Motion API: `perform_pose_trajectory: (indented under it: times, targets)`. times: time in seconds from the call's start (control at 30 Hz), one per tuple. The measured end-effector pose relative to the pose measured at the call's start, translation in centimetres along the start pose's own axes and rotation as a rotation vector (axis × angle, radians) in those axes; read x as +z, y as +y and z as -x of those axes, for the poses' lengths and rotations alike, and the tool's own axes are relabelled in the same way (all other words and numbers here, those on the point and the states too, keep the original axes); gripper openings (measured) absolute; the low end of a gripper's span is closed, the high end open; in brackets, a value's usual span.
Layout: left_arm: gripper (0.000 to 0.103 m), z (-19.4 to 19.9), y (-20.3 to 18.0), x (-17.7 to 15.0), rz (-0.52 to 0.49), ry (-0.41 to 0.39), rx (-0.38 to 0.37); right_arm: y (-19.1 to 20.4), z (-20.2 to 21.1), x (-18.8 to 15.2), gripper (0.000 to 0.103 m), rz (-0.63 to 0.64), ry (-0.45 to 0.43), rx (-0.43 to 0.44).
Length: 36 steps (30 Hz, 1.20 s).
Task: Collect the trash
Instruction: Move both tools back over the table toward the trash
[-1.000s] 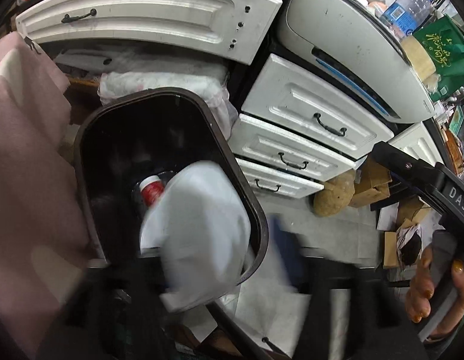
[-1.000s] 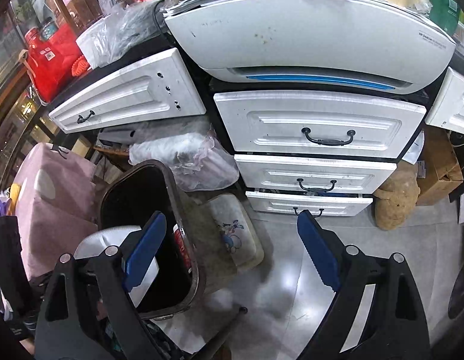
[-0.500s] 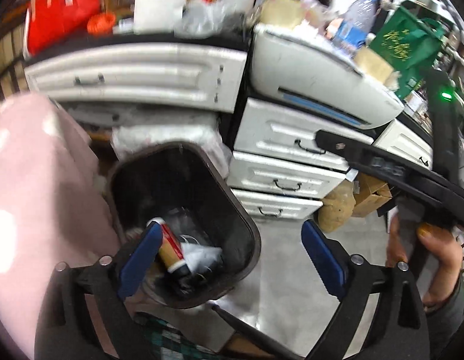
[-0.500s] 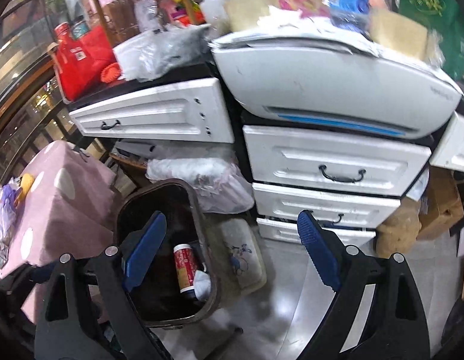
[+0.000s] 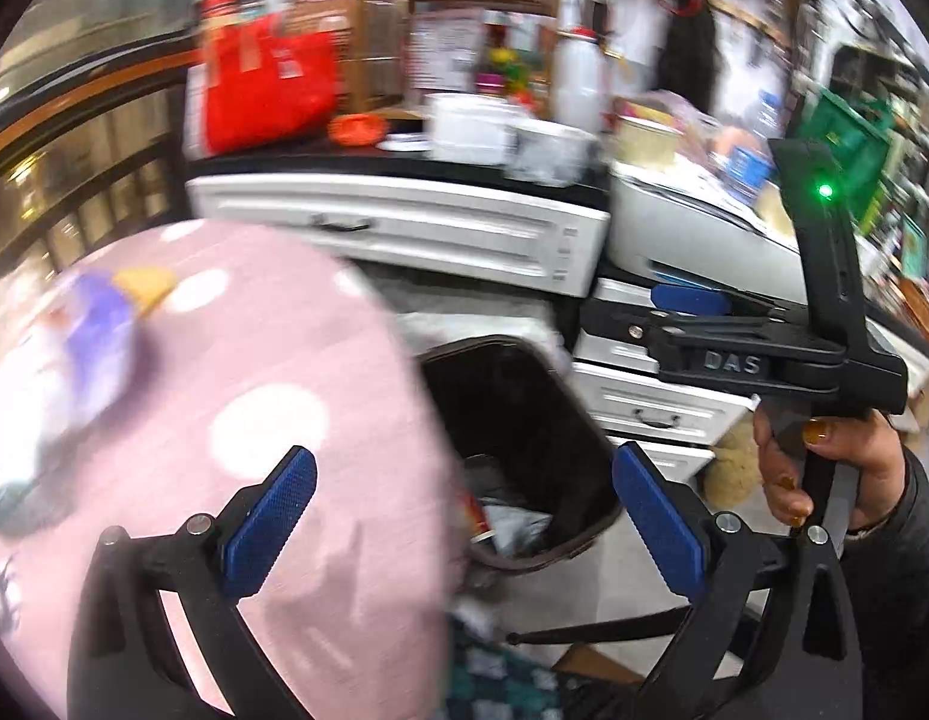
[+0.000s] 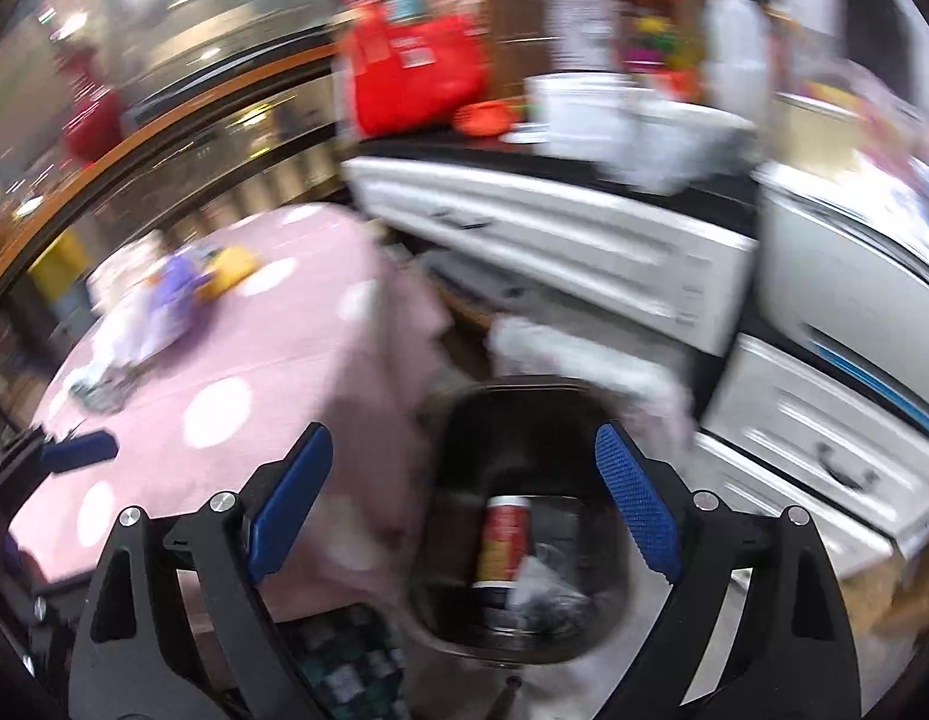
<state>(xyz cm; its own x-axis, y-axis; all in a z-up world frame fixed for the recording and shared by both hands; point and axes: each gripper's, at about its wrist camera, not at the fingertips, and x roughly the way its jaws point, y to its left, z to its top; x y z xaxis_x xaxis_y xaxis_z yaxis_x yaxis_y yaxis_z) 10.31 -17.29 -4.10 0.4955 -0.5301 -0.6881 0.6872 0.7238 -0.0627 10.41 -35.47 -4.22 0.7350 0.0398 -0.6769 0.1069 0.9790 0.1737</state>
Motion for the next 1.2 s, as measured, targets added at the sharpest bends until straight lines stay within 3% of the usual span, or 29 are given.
perform_pose_trajectory:
  times: [0.1,0.4,0.53,0.63,0.8,1.03,1.2]
  targets:
    - [0.097,2.0,3.4,-1.2,0.053,-0.008,0.089,4.8,-1.1,0.7,0.088,0.106,0.019,0.098]
    - [0.097,9.0,13.8,-6.2,0.231,-0.009,0.339,21.7,-3.2,1.9,0.088,0.582,0.098,0.536]
    - [0.097,12.3,18.5,-8.6,0.363,-0.031,0.431,28.2,-5.3,1.8,0.085,0.751,0.151,0.609]
    - [0.097,14.4,20.7,-10.0,0.438,-0.063,0.475,32.0,-7.6,2.1,0.08,0.84,0.198,0.616]
    - [0.097,16.0,22.7,-11.4,0.497,-0.082,0.5,36.5,-12.6,3.5,0.073,0.944,0.258,0.558]
    - [0.097,15.7,23.5,-12.5,0.488,-0.061,0.495,39.4,-15.2,4.7,0.071,1.059,0.295,0.504]
    - [0.097,14.9,24.0,-12.6,0.496,-0.052,0.466,41.4,-16.7,3.6,0.071,1.205,0.342,0.448]
